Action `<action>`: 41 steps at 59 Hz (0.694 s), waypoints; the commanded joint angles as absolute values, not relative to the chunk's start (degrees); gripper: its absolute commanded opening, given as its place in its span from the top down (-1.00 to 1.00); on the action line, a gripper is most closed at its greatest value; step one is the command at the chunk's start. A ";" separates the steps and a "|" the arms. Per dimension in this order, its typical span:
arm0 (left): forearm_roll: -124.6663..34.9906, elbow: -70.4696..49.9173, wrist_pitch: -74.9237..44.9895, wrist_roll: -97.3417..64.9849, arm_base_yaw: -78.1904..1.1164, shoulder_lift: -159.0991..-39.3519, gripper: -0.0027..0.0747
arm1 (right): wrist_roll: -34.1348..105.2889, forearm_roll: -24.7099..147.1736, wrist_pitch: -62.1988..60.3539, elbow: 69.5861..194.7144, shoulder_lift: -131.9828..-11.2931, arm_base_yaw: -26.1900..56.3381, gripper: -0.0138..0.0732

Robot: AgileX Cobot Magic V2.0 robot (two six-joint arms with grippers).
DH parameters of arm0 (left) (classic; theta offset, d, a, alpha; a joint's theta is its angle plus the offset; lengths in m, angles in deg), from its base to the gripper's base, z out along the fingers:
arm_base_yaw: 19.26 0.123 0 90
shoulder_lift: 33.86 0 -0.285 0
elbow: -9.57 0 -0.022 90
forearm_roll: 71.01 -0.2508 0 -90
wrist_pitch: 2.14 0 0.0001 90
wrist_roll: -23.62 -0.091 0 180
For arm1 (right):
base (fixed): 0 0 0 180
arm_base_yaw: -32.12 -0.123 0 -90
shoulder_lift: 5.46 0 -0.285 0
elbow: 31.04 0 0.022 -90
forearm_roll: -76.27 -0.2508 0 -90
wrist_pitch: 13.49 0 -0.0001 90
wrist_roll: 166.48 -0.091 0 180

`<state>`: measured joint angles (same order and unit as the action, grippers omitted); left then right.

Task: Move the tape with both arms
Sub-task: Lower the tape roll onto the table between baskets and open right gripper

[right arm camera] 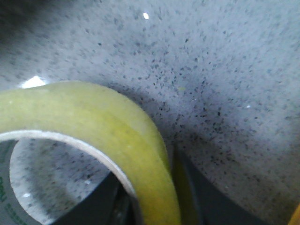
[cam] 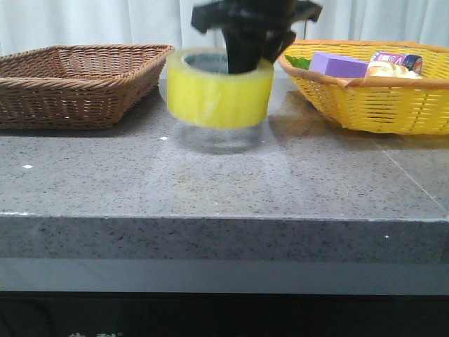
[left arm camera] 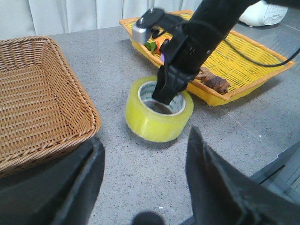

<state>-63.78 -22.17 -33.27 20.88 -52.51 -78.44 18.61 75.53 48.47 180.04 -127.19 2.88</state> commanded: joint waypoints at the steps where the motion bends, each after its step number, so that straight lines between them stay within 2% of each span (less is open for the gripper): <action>1: -63.04 -20.70 -28.83 21.08 -52.96 -78.74 -0.06 | 18.45 76.79 47.24 182.84 -125.21 2.90 0.42; 10: -63.04 -20.70 -28.83 21.08 -52.96 -78.74 -0.06 | 18.45 77.18 47.77 183.64 -126.56 2.90 0.24; 16: -63.04 -20.70 -28.83 21.08 -52.96 -78.74 -0.06 | 18.45 77.18 47.77 183.64 -126.79 2.90 -0.07; 21: -63.04 -20.70 -28.83 21.08 -52.96 -78.74 -0.06 | 18.45 77.18 47.64 183.64 -126.79 2.90 -0.23; 41: -63.04 -20.70 -28.83 21.08 -52.96 -78.74 -0.06 | 18.40 73.14 49.17 188.00 -125.53 2.90 -0.24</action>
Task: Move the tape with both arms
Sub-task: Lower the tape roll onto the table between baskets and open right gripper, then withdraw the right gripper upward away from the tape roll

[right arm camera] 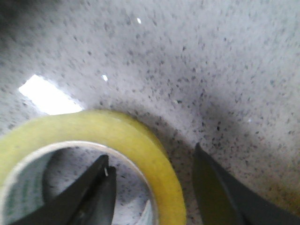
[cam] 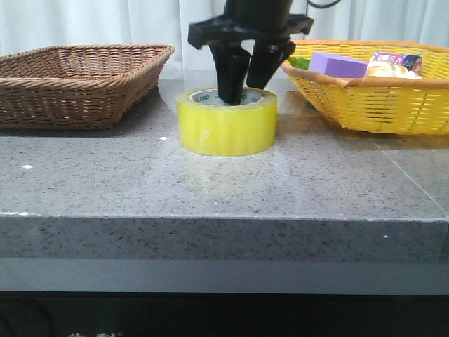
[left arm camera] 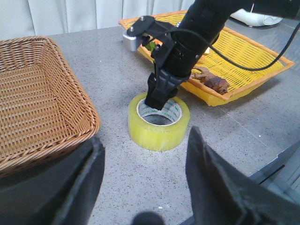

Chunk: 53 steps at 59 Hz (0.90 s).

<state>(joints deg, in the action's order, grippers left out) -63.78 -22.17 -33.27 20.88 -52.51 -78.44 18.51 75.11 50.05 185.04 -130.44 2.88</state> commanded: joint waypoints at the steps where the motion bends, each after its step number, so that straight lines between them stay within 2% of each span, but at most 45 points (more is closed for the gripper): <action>1: -63.04 -20.70 -28.83 21.08 -52.96 -78.74 -0.06 | 18.40 72.69 49.06 188.06 -125.22 2.90 -0.24; 24: -63.04 -20.70 -28.83 21.08 -52.96 -78.74 -0.06 | 18.40 69.17 45.99 182.86 -109.93 4.26 -0.24; 39: -63.04 -20.70 -28.83 21.08 -52.96 -78.74 -0.06 | 18.40 69.13 37.29 165.95 -93.85 6.21 -0.24; 53: -63.04 -20.70 -28.83 21.08 -52.96 -78.74 -0.06 | 18.40 69.01 32.15 147.79 -77.64 12.70 -0.24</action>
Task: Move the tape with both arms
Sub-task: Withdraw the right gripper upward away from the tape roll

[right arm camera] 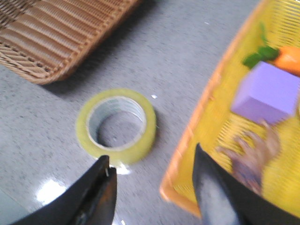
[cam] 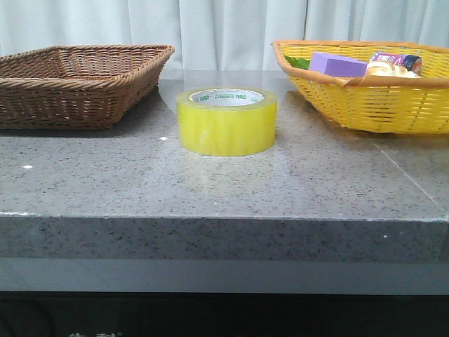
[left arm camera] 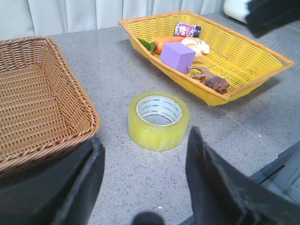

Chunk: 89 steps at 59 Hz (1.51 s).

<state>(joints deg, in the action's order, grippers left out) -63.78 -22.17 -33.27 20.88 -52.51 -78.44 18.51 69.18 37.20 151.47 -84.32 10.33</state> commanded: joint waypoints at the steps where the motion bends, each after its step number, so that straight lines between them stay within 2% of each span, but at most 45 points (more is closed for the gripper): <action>1: -63.04 -20.70 -28.83 21.08 -52.96 -78.74 -0.06 | 18.40 69.01 31.80 146.83 -76.70 13.16 -0.24; 16: -63.04 -20.70 -28.83 21.08 -52.96 -78.74 -0.06 | 18.40 69.20 28.92 131.85 -60.74 17.37 -0.24; 29: -63.04 -20.70 -28.97 21.08 -52.96 -78.74 -0.06 | 18.40 69.29 28.06 125.89 -52.52 17.37 -0.24; 46: -63.16 -20.48 -29.00 20.79 -52.96 -82.45 -0.10 | 18.40 69.27 28.75 125.88 -52.19 17.37 -0.24; 58: -63.04 -15.71 -33.93 16.40 -52.96 -88.42 -0.43 | 18.40 69.27 28.75 125.88 -52.19 17.37 -0.24; 76: -62.79 -2.92 -45.32 8.40 -52.96 -102.56 -0.43 | 18.40 69.27 28.88 125.88 -52.19 17.37 -0.24; 89: -58.67 4.97 -48.37 3.00 -53.48 -111.69 -0.43 | 18.40 69.27 28.94 125.88 -52.19 17.37 -0.24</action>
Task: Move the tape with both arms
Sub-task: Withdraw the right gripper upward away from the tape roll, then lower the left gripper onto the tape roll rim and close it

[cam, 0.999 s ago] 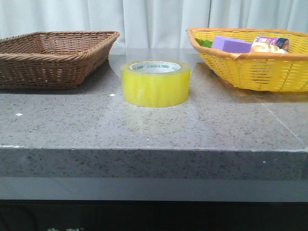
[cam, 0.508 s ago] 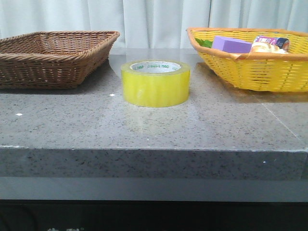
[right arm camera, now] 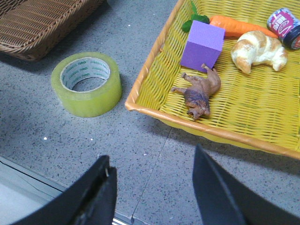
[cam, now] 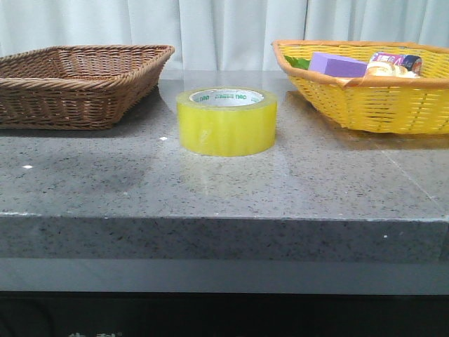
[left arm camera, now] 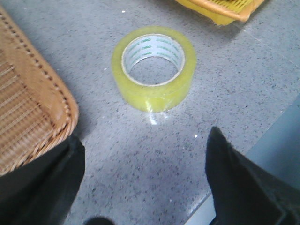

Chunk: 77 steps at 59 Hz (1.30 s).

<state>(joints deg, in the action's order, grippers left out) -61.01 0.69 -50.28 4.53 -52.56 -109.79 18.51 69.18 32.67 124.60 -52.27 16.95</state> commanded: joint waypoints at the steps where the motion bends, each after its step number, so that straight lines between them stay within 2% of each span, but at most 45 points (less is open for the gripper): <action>1: -58.67 5.76 -48.55 2.97 -53.69 -112.58 -0.43 | 18.40 69.27 28.94 125.88 -52.19 17.37 -0.24; 21: -59.16 20.09 -54.80 0.01 -60.42 -127.57 -0.43 | 18.40 69.27 28.94 125.88 -52.19 17.37 -0.24; 46: -58.84 36.93 -63.94 0.01 -61.33 -144.83 -0.43 | 18.40 69.27 28.94 125.88 -52.19 17.37 -0.24; 77: -59.17 41.05 -66.04 0.01 -61.33 -155.73 -0.41 | 18.40 69.27 28.94 125.88 -52.19 17.37 -0.24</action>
<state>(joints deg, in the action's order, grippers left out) -60.16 39.08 -67.12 -0.04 -60.83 -158.61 18.50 69.18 32.67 124.47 -52.27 16.95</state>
